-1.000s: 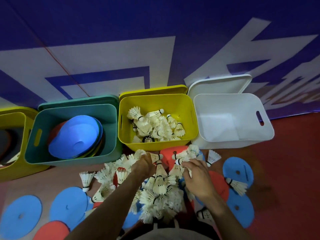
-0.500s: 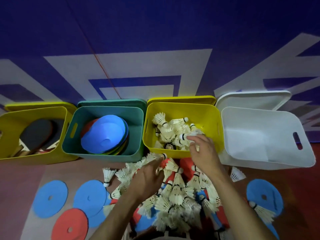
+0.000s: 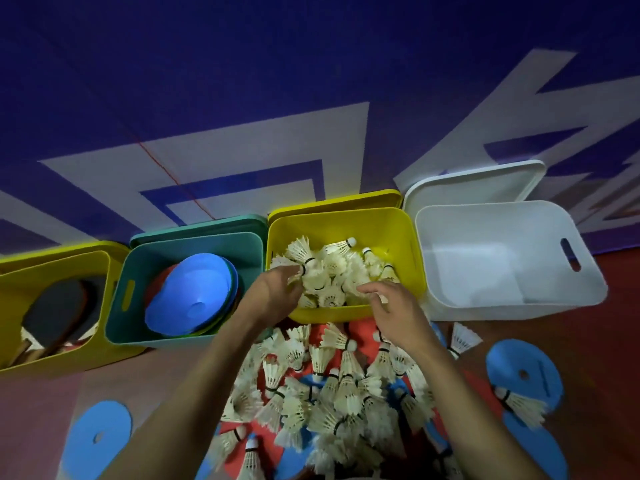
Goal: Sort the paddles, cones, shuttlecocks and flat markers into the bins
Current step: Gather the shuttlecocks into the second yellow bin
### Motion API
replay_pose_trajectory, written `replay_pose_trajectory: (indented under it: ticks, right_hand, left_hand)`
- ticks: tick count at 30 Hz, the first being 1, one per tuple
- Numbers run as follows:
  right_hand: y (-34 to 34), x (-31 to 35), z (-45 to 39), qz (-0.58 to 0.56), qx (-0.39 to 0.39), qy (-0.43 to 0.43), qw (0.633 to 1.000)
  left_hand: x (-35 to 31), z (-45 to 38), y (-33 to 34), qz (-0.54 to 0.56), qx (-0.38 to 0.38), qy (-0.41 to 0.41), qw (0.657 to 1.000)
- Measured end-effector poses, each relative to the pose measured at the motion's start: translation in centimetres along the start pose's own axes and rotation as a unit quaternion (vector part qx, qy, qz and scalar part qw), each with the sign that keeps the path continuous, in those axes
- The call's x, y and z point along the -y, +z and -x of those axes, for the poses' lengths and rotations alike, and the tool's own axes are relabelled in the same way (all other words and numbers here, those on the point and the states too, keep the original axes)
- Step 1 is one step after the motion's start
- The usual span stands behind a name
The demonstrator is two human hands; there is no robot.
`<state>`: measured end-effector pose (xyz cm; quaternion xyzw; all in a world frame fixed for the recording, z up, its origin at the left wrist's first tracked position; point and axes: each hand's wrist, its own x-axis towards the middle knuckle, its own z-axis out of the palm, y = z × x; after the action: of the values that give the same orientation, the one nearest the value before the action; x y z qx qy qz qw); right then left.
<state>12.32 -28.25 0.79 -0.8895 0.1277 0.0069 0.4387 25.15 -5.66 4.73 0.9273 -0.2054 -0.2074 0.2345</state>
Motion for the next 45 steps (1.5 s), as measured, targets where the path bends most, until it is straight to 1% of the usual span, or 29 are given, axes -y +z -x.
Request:
replay_pose_trajectory:
  ticks: [3, 5, 7, 8, 11, 12, 14, 16, 17, 18, 20, 23, 25, 28, 30, 32, 35, 36, 38, 39, 41, 42, 43, 44, 45]
  right_hand:
    - [-2.1, -1.1, 3.0, -0.017, -0.044, 0.011, 0.999]
    - [-2.9, -2.3, 4.9, -0.018, -0.056, 0.028, 0.998]
    - [-3.2, -3.5, 6.6, -0.02, -0.052, 0.047, 0.997]
    - [-3.1, -4.1, 7.4, -0.021, -0.05, 0.056, 0.997]
    - [-2.0, -6.7, 9.0, 0.007, -0.044, 0.069, 0.997]
    - [-1.4, -7.4, 9.3, 0.03, -0.027, 0.068, 0.997]
    - [-0.1, -8.3, 9.3, 0.106, 0.035, 0.061, 0.992]
    - [1.1, -8.4, 8.9, 0.179, 0.117, 0.055, 0.975]
    - [1.7, -8.6, 8.8, 0.202, 0.147, 0.047, 0.967]
    - [2.2, -8.5, 8.7, 0.226, 0.174, 0.053, 0.957]
    - [2.8, -8.2, 8.3, 0.251, 0.206, 0.063, 0.944]
    - [2.6, -7.0, 7.6, 0.243, 0.178, 0.043, 0.953]
    - [2.0, -6.4, 7.3, 0.225, 0.141, 0.02, 0.964]
    - [0.3, -5.1, 7.8, 0.19, 0.083, -0.006, 0.978]
    - [-1.0, -4.6, 8.4, 0.166, 0.051, 0.0, 0.985]
    - [-2.3, -4.4, 9.3, 0.161, 0.031, 0.008, 0.986]
    - [-3.6, -4.7, 10.9, 0.149, 0.009, 0.018, 0.989]
    - [-3.9, -4.8, 11.4, 0.147, 0.002, 0.025, 0.989]
    - [-4.2, -4.8, 12.1, 0.136, -0.006, 0.038, 0.99]
    - [-4.2, -4.7, 12.4, 0.133, -0.008, 0.046, 0.99]
    - [-4.0, -4.5, 12.7, 0.131, -0.009, 0.055, 0.99]
    - [-3.9, -4.3, 12.7, 0.129, -0.008, 0.057, 0.99]
    - [-3.7, -4.1, 12.7, 0.125, -0.005, 0.058, 0.99]
    - [-3.5, -3.9, 12.5, 0.123, 0.0, 0.057, 0.991]
    - [-3.3, -3.6, 12.2, 0.122, 0.006, 0.056, 0.991]
  left_hand:
    - [0.3, -2.9, 1.6, -0.059, 0.069, -0.037, 0.995]
    - [0.8, -3.8, 2.5, -0.099, 0.105, -0.043, 0.989]
    - [0.9, -3.7, 2.9, -0.089, 0.1, -0.041, 0.99]
    - [1.0, -3.4, 2.9, -0.07, 0.084, -0.03, 0.994]
    - [0.9, -1.3, 2.9, -0.037, 0.025, 0.042, 0.998]
    - [1.0, -0.4, 3.0, -0.027, 0.004, 0.07, 0.997]
    - [0.8, 1.8, 3.3, -0.003, -0.025, 0.115, 0.993]
    - [0.9, 3.9, 3.9, 0.026, -0.017, 0.108, 0.994]
    - [0.9, 4.7, 4.4, 0.03, -0.004, 0.095, 0.995]
    - [0.9, 5.4, 4.9, 0.028, 0.001, 0.088, 0.996]
    - [1.1, 6.4, 6.0, 0.023, -0.003, 0.075, 0.997]
    - [0.7, 7.0, 7.0, 0.039, -0.045, 0.061, 0.996]
    - [0.3, 7.0, 7.9, 0.046, -0.048, 0.044, 0.997]
    - [0.7, 6.6, 10.3, 0.019, 0.005, 0.036, 0.999]
    - [1.5, 6.2, 12.4, 0.012, 0.012, 0.054, 0.998]
    - [3.0, 5.0, 15.1, 0.006, 0.028, 0.052, 0.998]
    - [3.9, 3.2, 17.2, 0.014, 0.089, 0.006, 0.996]
    - [2.5, 3.2, 16.1, 0.022, 0.118, 0.005, 0.993]
    - [1.6, 2.9, 15.4, 0.029, 0.12, -0.022, 0.992]
    - [1.4, 2.7, 15.4, 0.027, 0.14, -0.046, 0.989]
    - [2.0, 2.0, 15.7, 0.045, 0.179, -0.065, 0.981]
    - [2.7, 1.4, 16.3, 0.082, 0.166, -0.085, 0.979]
    - [2.1, 1.5, 15.5, 0.144, 0.195, -0.139, 0.96]
    - [2.2, 1.3, 15.7, 0.083, 0.152, -0.105, 0.979]
    - [1.7, 1.8, 15.0, 0.046, 0.148, -0.063, 0.986]
